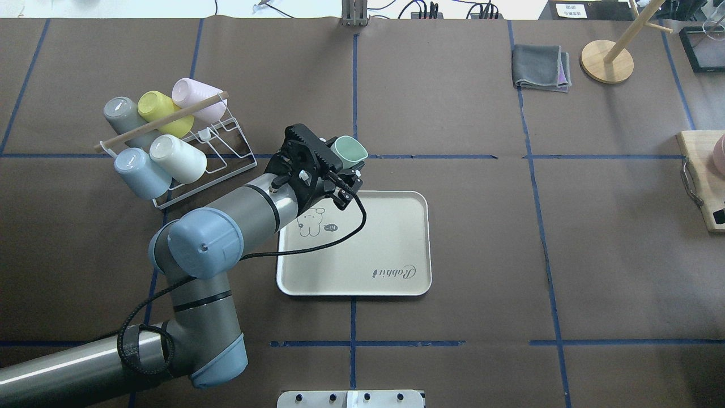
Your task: Pick up and place green cup on tray
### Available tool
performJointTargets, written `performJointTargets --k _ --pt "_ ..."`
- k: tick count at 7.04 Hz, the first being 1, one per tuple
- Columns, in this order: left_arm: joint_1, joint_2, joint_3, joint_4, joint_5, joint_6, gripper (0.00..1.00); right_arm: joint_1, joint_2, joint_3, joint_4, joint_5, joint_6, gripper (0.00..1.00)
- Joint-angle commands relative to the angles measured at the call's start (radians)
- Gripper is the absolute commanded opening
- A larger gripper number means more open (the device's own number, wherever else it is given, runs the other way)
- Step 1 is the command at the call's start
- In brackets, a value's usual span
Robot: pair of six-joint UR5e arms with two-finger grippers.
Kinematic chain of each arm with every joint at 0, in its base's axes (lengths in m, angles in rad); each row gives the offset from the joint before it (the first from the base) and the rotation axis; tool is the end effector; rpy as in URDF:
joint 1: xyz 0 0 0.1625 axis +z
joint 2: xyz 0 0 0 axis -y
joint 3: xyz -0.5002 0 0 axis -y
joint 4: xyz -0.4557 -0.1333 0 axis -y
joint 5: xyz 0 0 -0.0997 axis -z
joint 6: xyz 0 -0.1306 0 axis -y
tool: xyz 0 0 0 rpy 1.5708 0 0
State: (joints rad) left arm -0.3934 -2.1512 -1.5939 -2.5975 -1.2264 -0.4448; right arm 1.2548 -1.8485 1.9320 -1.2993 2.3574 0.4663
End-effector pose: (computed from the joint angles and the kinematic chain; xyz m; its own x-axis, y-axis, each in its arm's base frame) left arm 0.6397 -0.4576 0.2153 0.5831 0.6780 -0.4476 0.3387 0.2979 0.8925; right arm -0.0987 -0.4333 0.6574 0.6623 -0.0043 0.7492 -0.0071 0.9999 0.0120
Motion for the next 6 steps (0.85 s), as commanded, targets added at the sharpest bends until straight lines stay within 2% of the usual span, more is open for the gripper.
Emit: performJointTargets --k 1,2,4,6 --pt "0.045 -0.004 0.165 -0.382 0.005 -0.04 0.65 0.0 0.0 -0.001 0.0 0.0 0.0 1.0" --pt "0.066 -0.001 0.169 -0.421 0.005 -0.041 0.65 0.0 0.0 -0.001 0.0 0.0 0.0 1.0" --pt "0.129 0.005 0.239 -0.496 0.126 -0.038 0.65 0.0 0.002 -0.001 0.0 -0.001 0.0 1.0" --pt "0.146 0.004 0.261 -0.506 0.14 -0.037 0.7 0.0 0.003 -0.001 0.0 -0.001 -0.002 1.0"
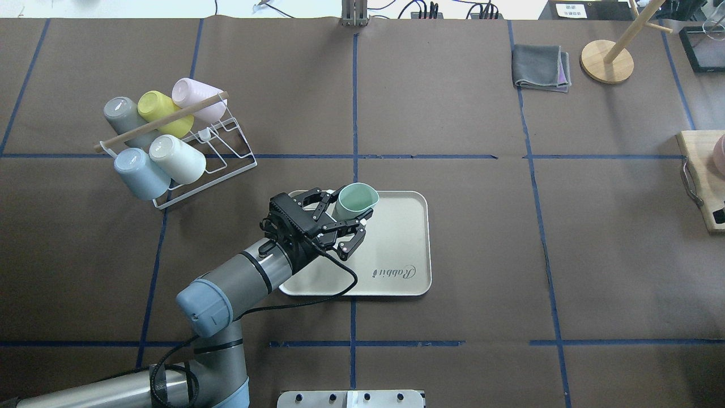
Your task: Pick up and place green cup on tray
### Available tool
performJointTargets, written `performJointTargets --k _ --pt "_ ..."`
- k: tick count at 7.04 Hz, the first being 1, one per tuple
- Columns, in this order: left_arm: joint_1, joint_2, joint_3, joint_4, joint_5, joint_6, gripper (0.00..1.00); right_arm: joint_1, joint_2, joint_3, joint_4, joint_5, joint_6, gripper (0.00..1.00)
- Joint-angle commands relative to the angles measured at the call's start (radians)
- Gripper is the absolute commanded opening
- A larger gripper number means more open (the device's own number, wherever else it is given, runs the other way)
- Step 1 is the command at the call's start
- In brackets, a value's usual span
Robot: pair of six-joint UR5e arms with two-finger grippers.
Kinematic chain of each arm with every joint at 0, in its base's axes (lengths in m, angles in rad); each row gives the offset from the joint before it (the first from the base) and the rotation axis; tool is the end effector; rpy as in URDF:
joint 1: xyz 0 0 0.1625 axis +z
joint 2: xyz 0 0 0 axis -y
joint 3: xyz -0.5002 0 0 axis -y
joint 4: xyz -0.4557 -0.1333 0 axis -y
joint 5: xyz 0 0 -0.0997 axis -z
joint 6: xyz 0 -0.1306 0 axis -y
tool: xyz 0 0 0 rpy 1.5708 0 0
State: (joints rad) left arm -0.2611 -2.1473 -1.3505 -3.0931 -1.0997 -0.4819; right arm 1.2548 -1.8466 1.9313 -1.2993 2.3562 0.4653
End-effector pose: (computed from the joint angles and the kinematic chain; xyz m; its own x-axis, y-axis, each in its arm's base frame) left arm 0.7043 -0.3875 0.2927 0.4385 0.7001 -0.5635 0.5596 0.2779 0.7808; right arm -0.0989 -0.4343 0.6570 0.6628 -0.0061 0.7487 -0.0069 0.9999 0.0143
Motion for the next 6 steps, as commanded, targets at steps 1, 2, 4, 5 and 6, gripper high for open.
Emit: performJointTargets --k 1,2,4,5,6 --pt "0.026 -0.006 0.039 -0.007 0.014 0.002 0.73 -0.001 0.001 -0.002 0.0 0.0 0.0 1.0" --pt "0.026 -0.006 0.053 -0.007 0.014 0.002 0.75 -0.002 0.003 -0.003 0.0 0.0 0.0 1.0" --pt "0.034 -0.014 0.071 -0.006 0.012 0.002 0.75 0.002 0.0 0.005 0.002 0.0 -0.001 1.0" --pt "0.036 -0.022 0.071 -0.004 0.012 0.002 0.75 0.003 0.0 0.0 0.002 -0.006 -0.004 1.0" --pt "0.036 -0.035 0.071 -0.001 0.012 0.002 0.77 0.003 0.0 0.0 0.002 -0.009 -0.002 1.0"
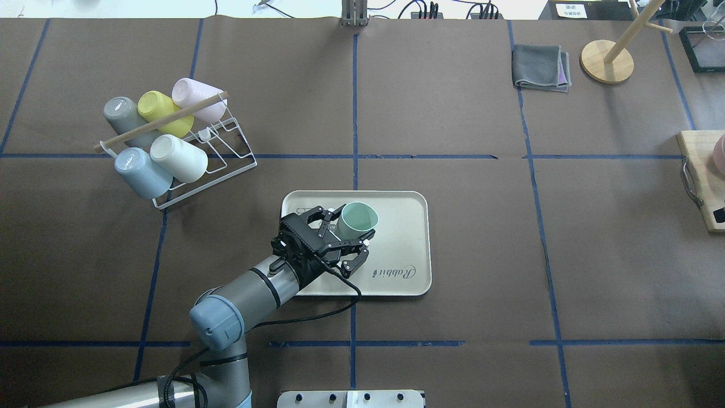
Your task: Pick up and place green cup on tray
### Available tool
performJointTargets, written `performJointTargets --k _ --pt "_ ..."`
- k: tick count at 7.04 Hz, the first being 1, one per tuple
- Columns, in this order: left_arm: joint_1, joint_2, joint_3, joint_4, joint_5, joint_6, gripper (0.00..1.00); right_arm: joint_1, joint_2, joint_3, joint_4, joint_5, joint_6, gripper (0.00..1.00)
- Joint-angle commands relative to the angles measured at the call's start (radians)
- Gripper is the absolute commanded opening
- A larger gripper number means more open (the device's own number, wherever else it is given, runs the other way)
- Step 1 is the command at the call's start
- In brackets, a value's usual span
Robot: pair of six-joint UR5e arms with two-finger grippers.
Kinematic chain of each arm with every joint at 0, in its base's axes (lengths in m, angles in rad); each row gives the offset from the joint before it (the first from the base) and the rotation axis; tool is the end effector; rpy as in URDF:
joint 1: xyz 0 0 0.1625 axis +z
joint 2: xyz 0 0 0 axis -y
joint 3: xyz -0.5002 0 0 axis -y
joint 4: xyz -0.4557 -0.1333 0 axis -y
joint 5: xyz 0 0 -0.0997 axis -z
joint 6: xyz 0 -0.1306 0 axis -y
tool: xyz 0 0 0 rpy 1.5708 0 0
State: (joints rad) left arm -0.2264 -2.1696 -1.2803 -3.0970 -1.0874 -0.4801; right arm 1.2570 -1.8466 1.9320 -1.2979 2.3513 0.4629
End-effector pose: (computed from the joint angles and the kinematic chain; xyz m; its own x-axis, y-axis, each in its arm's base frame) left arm 0.7378 -0.3690 0.3110 0.4468 0.7030 -0.5534 0.5191 0.3001 0.8003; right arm -0.0976 -0.4348 0.6569 0.6657 -0.0085 0.7462 -0.0091 0.9998 0.0195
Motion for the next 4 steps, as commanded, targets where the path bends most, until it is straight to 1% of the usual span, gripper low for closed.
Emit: performJointTargets --k 1,2,4 --pt "0.001 -0.016 0.001 0.004 0.0 0.002 0.79 0.001 0.0 -0.002 -0.001 -0.006 0.0 1.0" --pt "0.001 -0.016 0.002 0.006 0.0 0.003 0.84 0.001 0.0 -0.004 -0.001 -0.006 0.0 1.0" --pt "0.001 -0.018 0.003 0.006 0.0 0.003 0.9 0.001 0.0 -0.004 -0.001 -0.007 0.0 1.0"
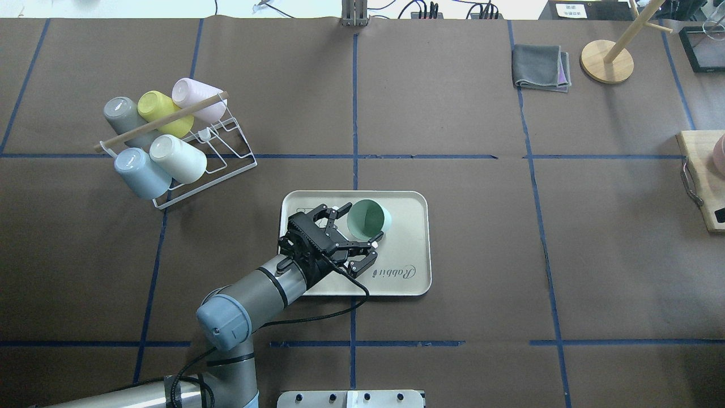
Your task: Pick up and place green cup on tray
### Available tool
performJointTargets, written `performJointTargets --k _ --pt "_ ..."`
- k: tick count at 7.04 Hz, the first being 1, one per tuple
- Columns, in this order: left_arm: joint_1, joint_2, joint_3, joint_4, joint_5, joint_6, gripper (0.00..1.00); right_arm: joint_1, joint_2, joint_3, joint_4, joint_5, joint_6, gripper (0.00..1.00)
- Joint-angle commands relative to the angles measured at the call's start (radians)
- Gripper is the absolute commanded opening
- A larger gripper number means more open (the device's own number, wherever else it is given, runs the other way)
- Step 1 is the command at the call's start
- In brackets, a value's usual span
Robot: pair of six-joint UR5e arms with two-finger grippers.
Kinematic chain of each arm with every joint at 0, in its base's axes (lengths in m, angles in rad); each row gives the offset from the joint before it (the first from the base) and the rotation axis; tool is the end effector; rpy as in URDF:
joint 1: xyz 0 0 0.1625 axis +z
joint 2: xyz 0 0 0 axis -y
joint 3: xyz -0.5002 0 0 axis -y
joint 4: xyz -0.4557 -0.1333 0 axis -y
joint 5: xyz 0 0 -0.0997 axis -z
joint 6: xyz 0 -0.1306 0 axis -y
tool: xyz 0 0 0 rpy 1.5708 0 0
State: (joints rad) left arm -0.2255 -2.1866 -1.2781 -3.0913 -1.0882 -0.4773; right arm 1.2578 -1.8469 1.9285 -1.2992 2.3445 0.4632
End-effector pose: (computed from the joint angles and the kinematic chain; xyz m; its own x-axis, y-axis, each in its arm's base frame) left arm 0.7418 -0.3691 0.2989 0.4422 0.7058 -0.5535 0.5244 0.2972 0.7979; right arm -0.0966 -0.4351 0.6598 0.6714 -0.0039 0.7411 -0.0124 0.9998 0.0165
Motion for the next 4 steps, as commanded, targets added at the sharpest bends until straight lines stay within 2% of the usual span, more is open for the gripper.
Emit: performJointTargets --k 1,4 --pt "0.0 -0.001 0.0 0.002 0.001 0.002 0.9 0.0 0.0 0.0 0.0 -0.001 0.0 1.0" --pt "-0.003 -0.016 -0.009 0.008 0.001 0.015 0.96 0.0 0.0 -0.003 0.0 -0.002 0.0 1.0"
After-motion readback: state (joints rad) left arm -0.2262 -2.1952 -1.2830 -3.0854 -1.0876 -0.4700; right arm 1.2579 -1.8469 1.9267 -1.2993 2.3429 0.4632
